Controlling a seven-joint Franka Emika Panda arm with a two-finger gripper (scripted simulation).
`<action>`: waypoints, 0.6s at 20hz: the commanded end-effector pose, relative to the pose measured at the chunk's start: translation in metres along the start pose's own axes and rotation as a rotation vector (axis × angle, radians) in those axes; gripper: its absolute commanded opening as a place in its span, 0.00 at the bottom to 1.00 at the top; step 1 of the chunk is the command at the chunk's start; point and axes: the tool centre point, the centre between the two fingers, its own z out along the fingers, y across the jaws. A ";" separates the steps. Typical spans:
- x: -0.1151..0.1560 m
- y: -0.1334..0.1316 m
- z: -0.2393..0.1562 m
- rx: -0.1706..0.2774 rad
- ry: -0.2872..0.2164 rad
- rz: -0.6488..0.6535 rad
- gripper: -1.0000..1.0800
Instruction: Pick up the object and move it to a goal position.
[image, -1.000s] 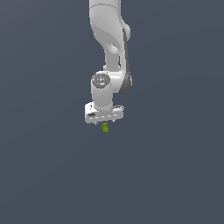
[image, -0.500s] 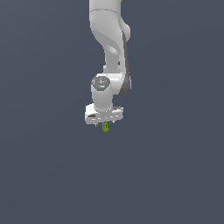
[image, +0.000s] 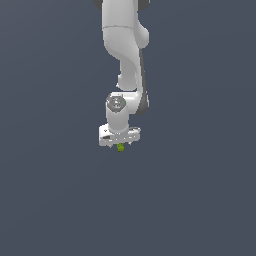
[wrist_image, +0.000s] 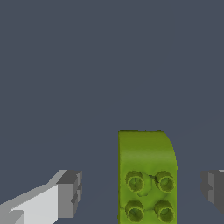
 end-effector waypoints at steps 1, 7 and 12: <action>0.001 0.000 0.002 0.000 0.001 0.000 0.96; 0.001 0.000 0.002 0.000 0.001 0.000 0.00; 0.000 0.000 0.002 0.000 0.001 0.001 0.00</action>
